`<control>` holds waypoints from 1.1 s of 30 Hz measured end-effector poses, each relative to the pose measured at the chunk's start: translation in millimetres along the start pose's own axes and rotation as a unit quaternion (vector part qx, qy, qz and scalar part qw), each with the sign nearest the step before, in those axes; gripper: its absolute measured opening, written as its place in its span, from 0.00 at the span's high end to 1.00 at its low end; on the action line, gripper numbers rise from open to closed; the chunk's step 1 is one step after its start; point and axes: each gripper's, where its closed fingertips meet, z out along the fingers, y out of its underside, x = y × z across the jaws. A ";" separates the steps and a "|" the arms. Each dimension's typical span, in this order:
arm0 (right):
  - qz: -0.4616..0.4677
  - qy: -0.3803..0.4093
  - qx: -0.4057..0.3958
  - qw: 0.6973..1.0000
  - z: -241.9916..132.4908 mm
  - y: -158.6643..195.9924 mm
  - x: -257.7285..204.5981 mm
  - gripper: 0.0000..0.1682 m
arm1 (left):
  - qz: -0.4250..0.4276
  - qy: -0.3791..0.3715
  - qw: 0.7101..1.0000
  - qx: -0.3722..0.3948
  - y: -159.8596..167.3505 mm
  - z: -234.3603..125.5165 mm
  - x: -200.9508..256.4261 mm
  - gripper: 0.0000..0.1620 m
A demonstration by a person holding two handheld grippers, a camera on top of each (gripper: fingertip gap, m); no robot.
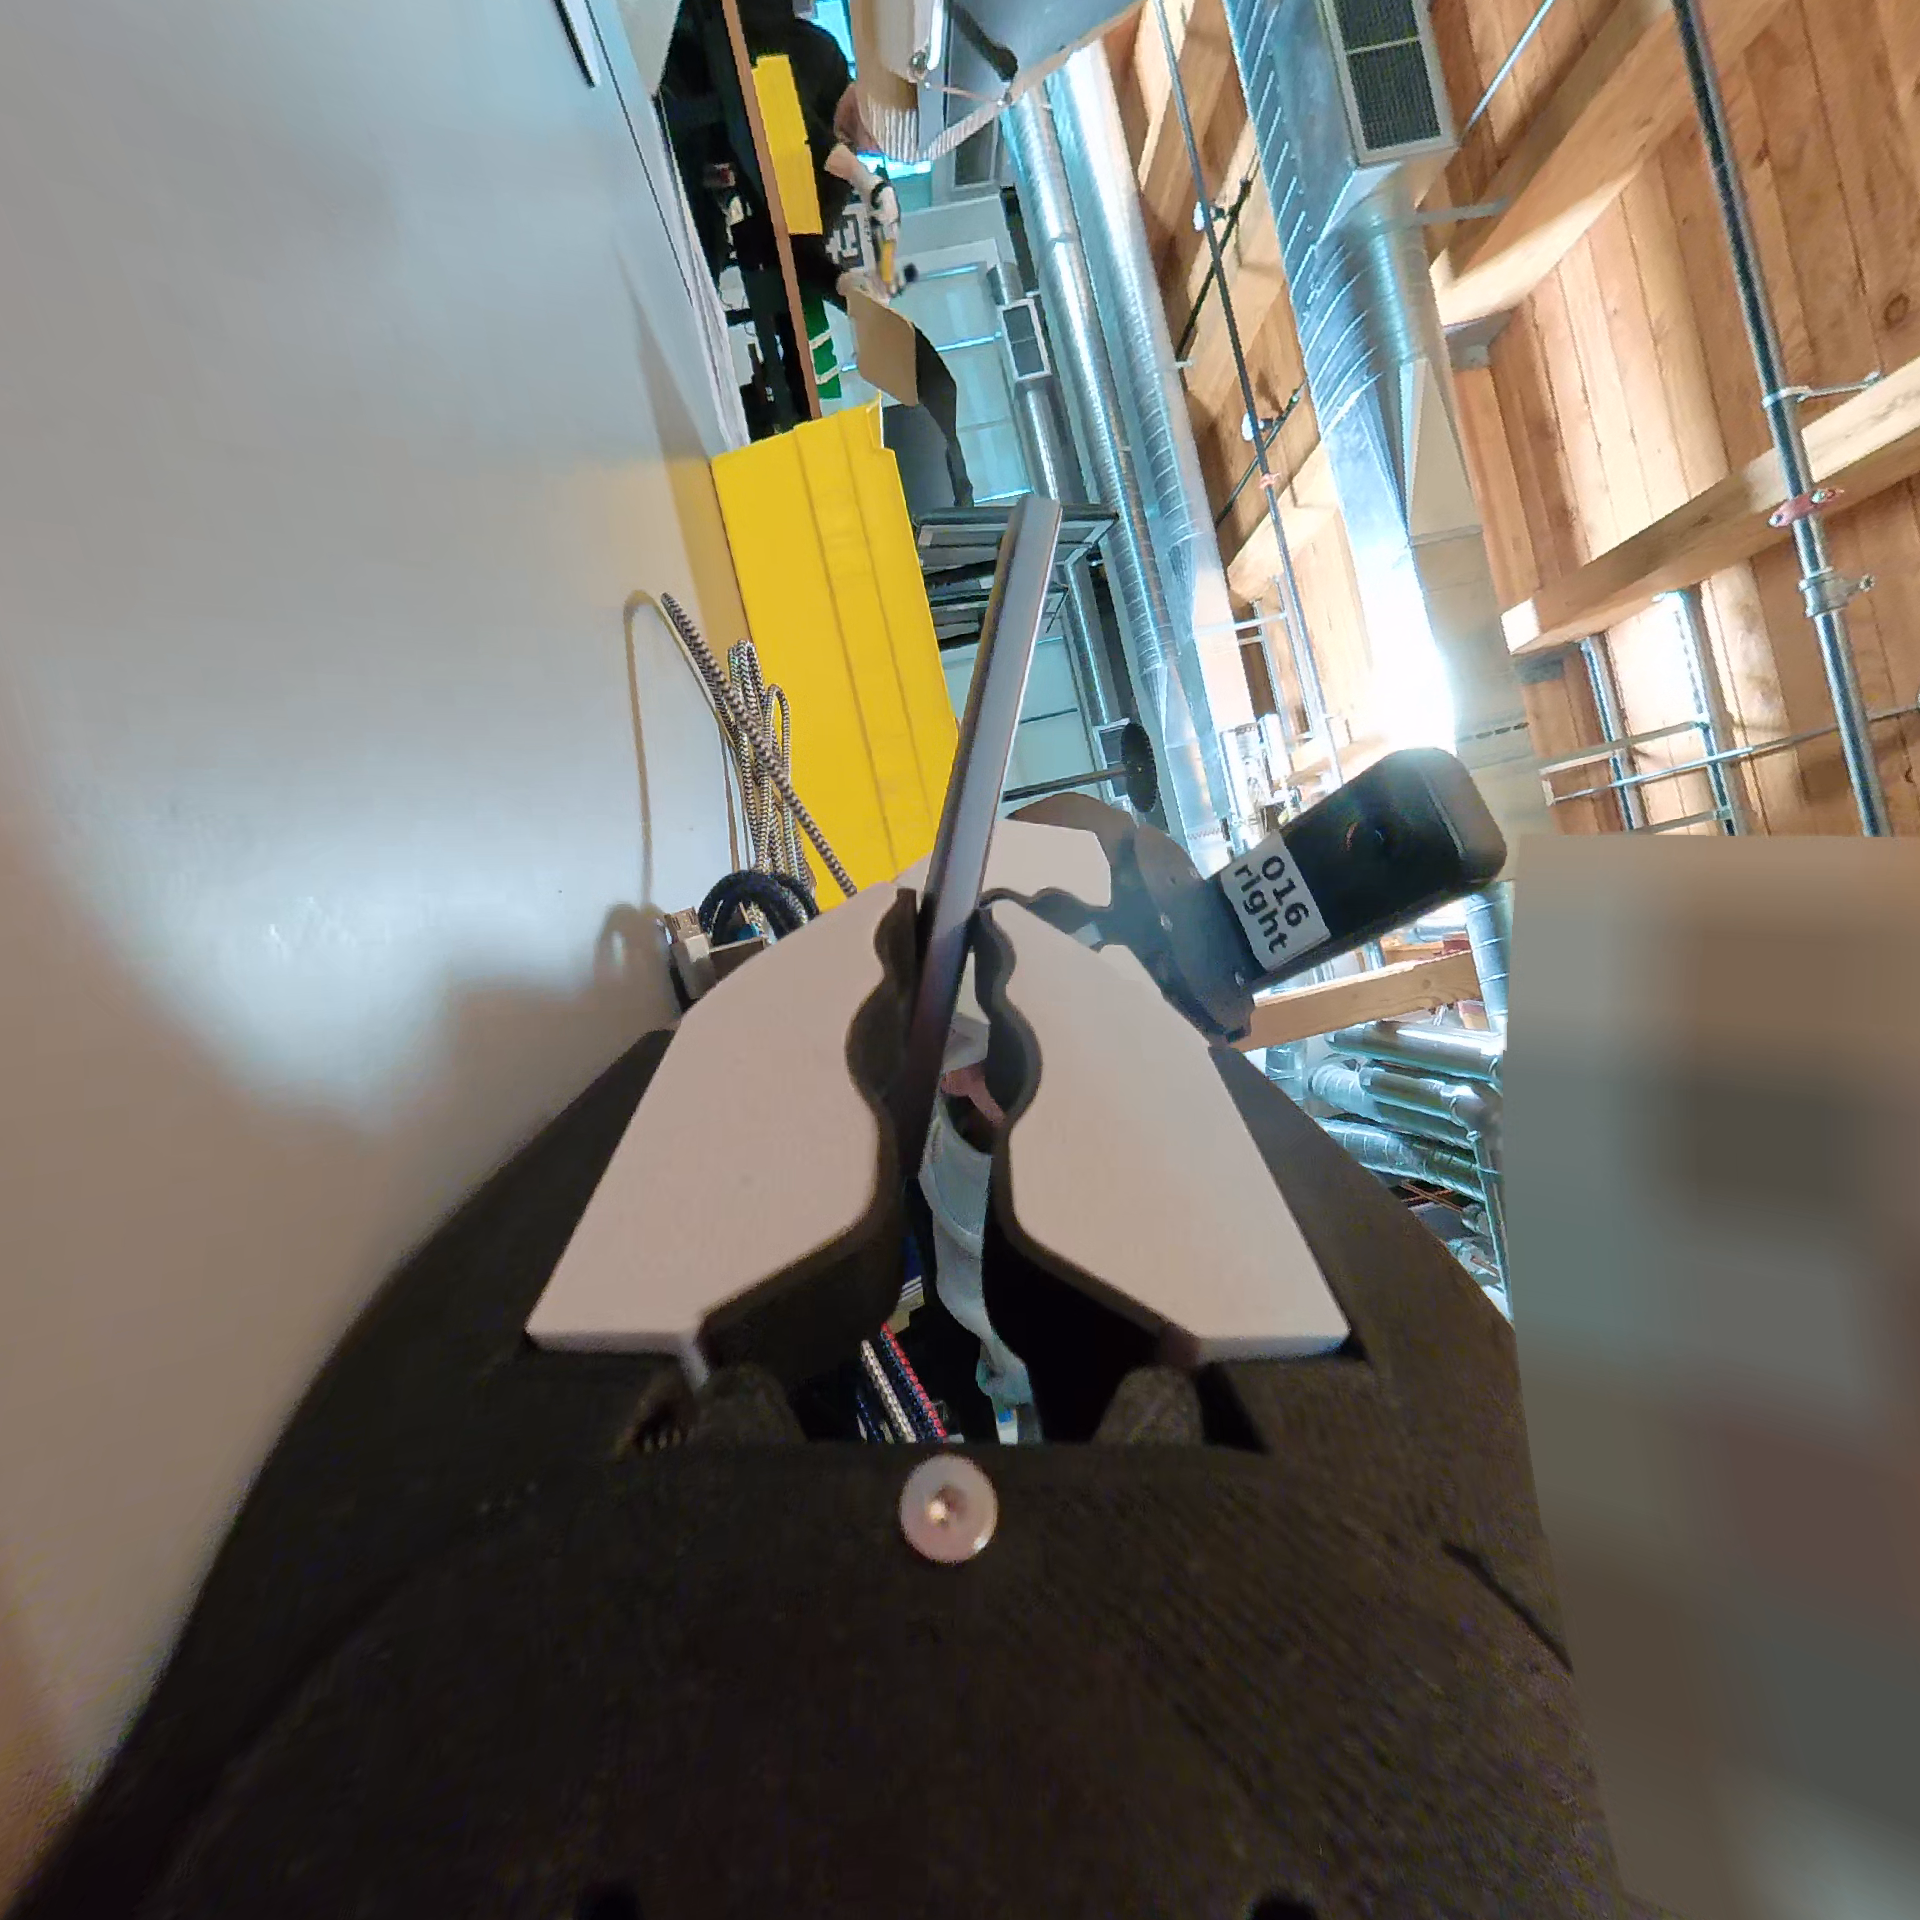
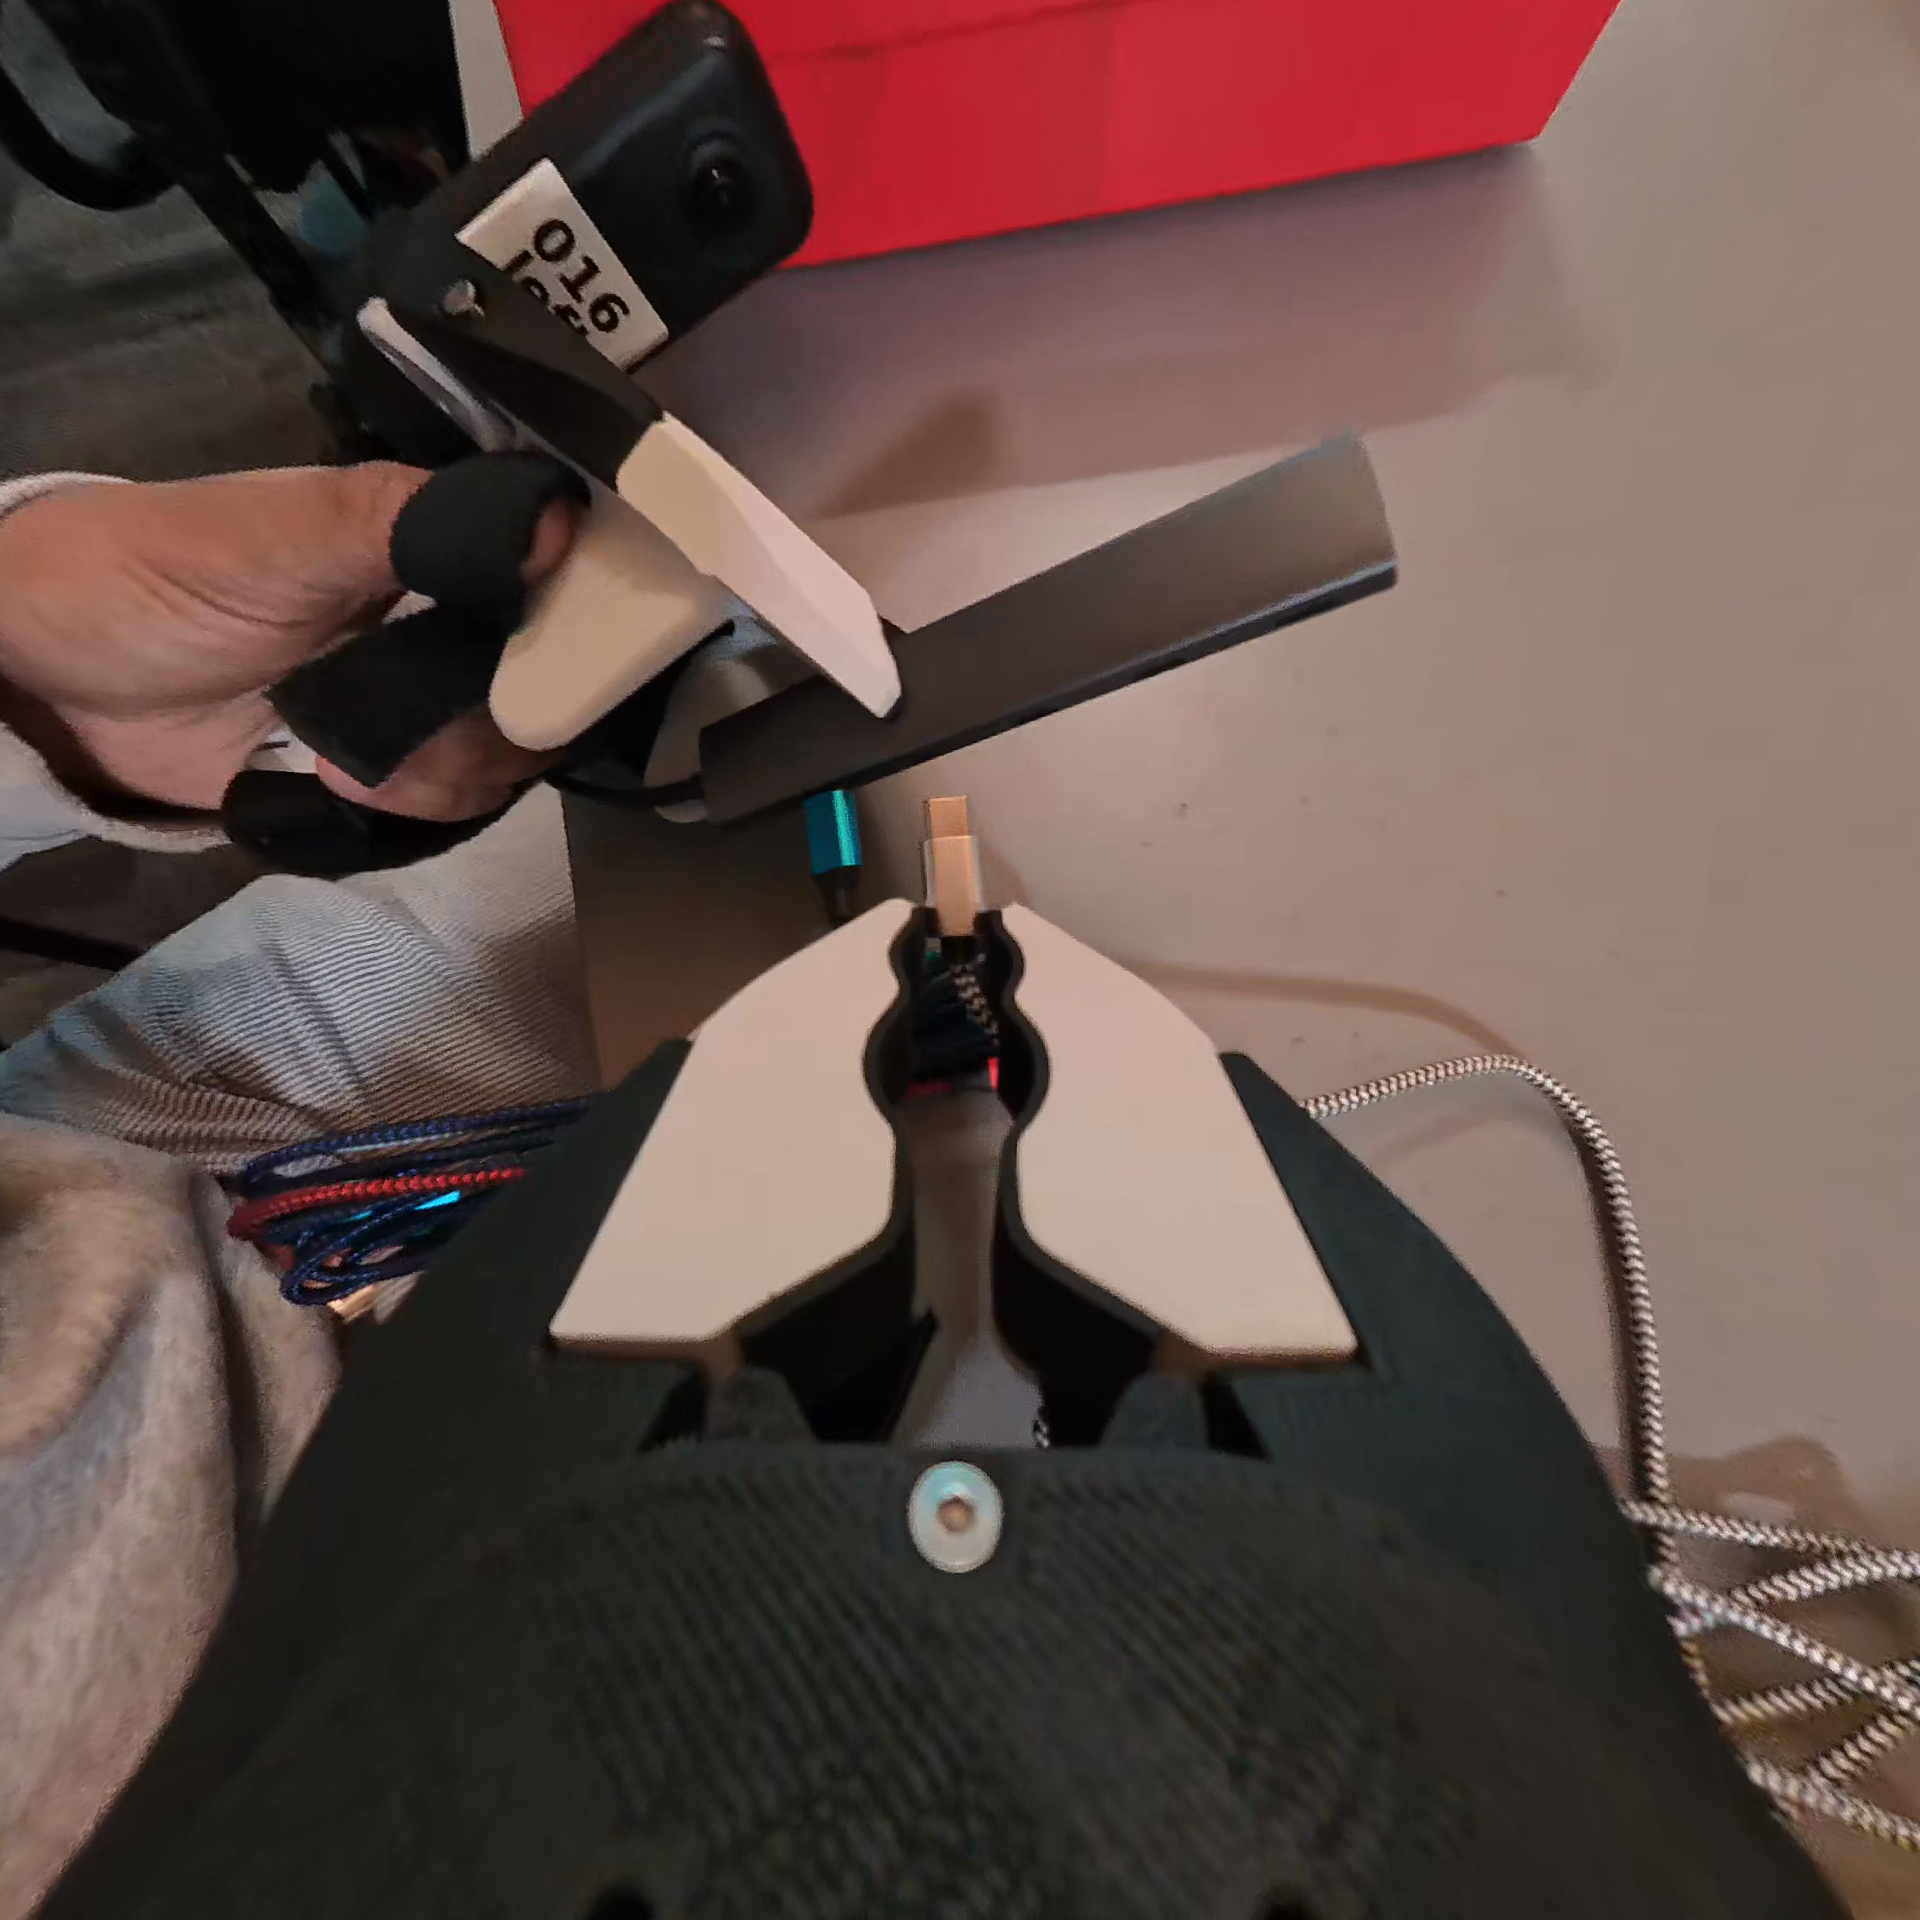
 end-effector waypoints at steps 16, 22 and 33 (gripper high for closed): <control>-0.066 0.055 -0.024 0.996 0.0 1.3 0.6 0.94 | 0.008 -0.005 1.000 0.001 5.3 5.8 -1.4 0.93; -0.133 0.097 -0.044 0.985 0.0 3.4 5.2 0.94 | 0.011 -0.023 1.000 -0.008 7.8 5.3 -5.4 0.93; -0.151 0.101 -0.062 0.981 2.2 8.2 3.4 0.94 | 0.032 -0.044 0.998 -0.018 11.5 6.9 -8.3 0.94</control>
